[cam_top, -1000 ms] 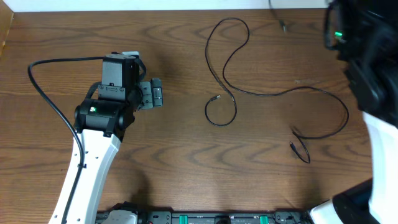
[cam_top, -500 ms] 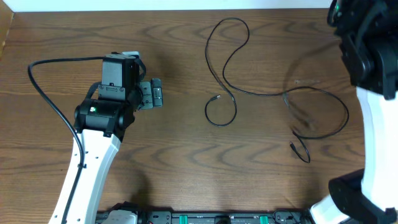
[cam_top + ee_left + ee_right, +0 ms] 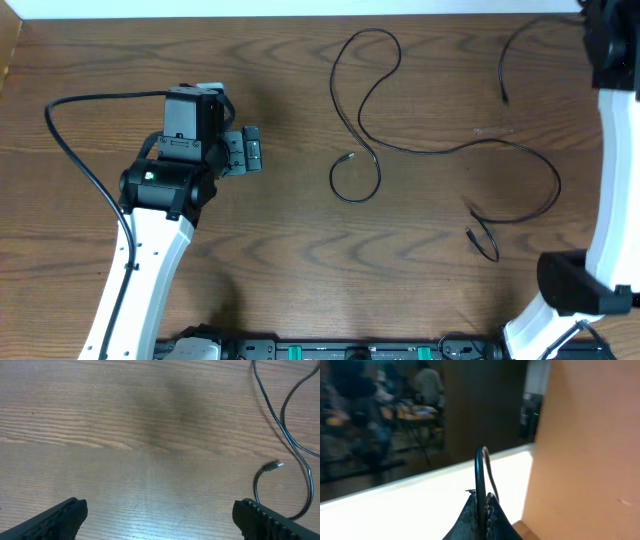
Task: Untangle cables
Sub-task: 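Pull the black cable up and off the table to the right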
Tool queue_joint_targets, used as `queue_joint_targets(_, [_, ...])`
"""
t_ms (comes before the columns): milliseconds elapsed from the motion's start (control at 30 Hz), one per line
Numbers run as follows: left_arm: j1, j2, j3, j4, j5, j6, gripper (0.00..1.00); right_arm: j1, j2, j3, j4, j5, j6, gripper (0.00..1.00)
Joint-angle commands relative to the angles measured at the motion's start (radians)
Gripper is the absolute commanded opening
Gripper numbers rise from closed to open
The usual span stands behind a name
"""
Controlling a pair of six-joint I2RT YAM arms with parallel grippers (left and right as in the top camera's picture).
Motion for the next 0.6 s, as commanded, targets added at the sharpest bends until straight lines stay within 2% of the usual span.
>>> queue_joint_targets(0, [0.003, 0.004, 0.012, -0.003, -0.002, 0.016, 0.98, -0.079, 0.043, 0.003, 0.015, 0.014, -0.009, 0.01])
queue_joint_targets(567, [0.003, 0.004, 0.012, -0.003, -0.002, 0.016, 0.97, -0.444, 0.203, 0.003, 0.027, 0.013, -0.009, 0.01])
